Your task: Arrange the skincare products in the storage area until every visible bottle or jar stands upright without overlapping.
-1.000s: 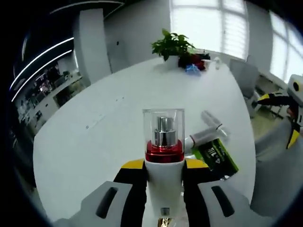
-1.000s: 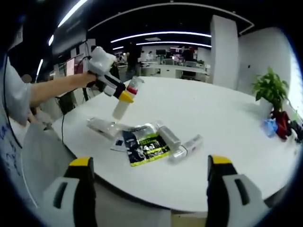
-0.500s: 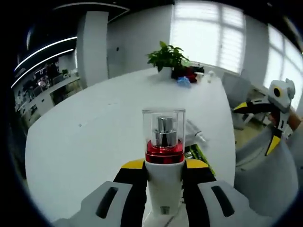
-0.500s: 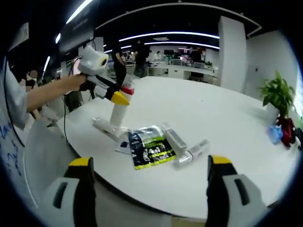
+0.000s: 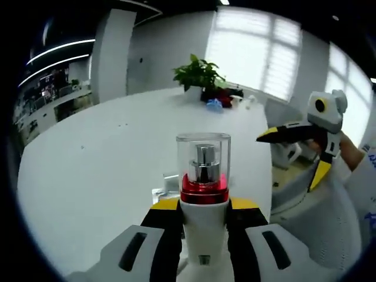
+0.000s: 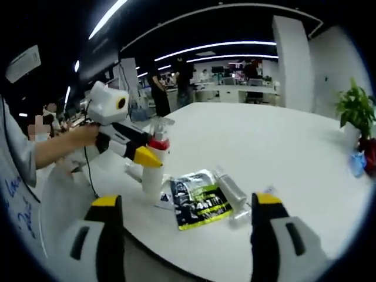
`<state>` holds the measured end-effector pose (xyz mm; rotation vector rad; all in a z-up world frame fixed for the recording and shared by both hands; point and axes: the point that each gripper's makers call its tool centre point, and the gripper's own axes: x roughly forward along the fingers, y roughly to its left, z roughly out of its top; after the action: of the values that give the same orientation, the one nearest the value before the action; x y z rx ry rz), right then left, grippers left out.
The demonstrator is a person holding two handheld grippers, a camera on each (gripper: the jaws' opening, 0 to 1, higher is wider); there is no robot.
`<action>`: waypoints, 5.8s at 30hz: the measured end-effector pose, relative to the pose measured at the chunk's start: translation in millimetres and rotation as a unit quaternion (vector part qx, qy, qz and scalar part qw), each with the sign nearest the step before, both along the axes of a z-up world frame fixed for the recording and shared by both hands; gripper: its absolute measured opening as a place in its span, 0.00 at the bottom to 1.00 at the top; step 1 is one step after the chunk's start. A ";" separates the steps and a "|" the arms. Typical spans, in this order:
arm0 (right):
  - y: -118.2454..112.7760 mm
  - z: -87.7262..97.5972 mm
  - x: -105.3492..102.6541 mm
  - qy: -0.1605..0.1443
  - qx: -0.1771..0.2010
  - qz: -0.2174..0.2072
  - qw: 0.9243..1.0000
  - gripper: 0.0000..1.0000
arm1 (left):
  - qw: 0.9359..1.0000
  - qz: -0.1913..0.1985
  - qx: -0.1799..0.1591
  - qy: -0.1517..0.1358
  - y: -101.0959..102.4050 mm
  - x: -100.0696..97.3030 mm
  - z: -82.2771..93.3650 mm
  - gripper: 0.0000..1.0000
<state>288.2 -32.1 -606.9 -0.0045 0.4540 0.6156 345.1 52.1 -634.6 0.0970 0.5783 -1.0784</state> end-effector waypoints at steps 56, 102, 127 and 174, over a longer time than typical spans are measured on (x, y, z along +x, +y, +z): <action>63.5 2.6 85.0 -0.008 0.078 0.078 0.994 0.29 | 0.997 -0.060 -0.016 0.039 -45.7 0.6 -21.2 0.25; 32.3 8.3 97.2 -0.097 -0.029 0.091 0.991 0.29 | 0.986 -0.144 -0.016 -0.077 -76.4 22.8 -20.6 0.25; 24.3 11.0 80.5 -0.094 -0.053 0.086 0.990 0.29 | 0.984 -0.154 -0.017 -0.091 -86.3 20.9 -20.3 0.29; -7.7 3.0 55.5 -0.057 -0.100 0.026 0.993 0.68 | 0.994 0.025 0.048 -0.094 22.0 15.5 5.6 0.73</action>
<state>343.7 -39.9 -603.9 -0.2422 0.4047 0.6155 360.6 74.1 -629.0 0.2647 0.4607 -0.9810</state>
